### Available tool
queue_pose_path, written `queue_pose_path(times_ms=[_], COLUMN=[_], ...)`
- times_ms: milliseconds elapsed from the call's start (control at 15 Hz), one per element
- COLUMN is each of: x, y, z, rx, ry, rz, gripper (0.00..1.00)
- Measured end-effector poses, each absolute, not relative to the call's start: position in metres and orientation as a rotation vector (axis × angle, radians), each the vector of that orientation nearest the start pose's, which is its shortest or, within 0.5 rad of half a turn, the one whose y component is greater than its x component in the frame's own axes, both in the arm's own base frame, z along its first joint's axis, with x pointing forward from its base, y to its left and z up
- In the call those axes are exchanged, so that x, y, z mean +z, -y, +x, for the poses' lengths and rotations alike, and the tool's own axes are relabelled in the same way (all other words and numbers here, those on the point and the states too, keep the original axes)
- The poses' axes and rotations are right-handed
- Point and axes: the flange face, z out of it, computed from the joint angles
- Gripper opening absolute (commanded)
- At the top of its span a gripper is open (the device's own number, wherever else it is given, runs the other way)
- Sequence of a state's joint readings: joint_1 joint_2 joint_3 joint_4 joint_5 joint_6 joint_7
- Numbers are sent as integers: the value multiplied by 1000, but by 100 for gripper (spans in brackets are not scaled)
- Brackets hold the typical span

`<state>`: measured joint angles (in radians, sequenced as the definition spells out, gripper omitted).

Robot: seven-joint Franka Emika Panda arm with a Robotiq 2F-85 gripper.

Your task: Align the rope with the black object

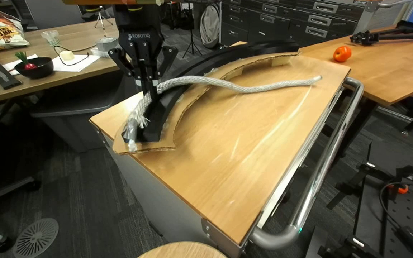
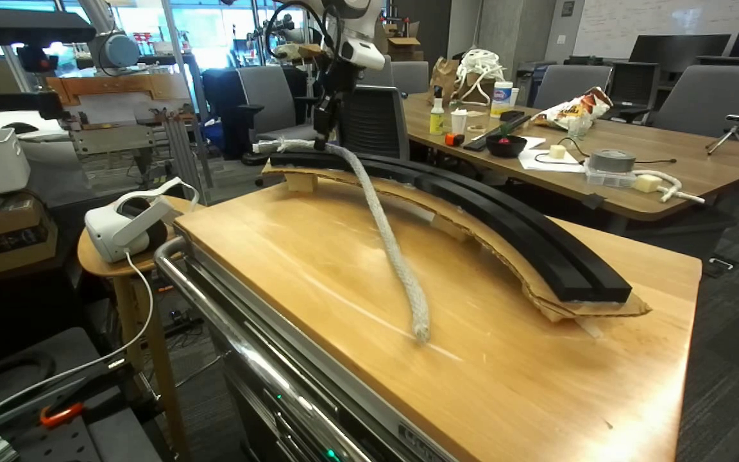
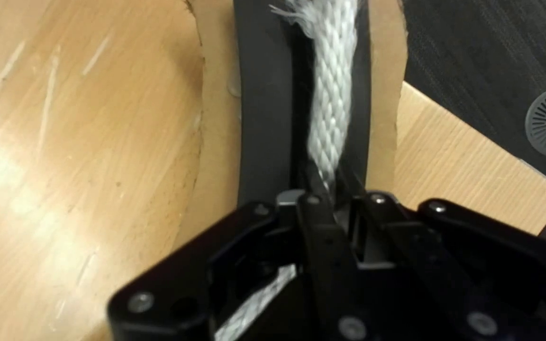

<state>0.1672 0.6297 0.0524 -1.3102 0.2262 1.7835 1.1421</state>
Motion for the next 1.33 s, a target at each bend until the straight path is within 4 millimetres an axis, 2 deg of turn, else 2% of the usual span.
queue_pose_path(times_ms=[267, 667, 933, 1333], x=[375, 391, 395, 381], y=[-157, -164, -155, -117], z=[687, 687, 693, 711], rx=[404, 381, 374, 433], ry=[-1449, -1388, -1405, -1482], rz=[-2789, -2868, -2839, -2619], gripper=[3, 3, 3, 3])
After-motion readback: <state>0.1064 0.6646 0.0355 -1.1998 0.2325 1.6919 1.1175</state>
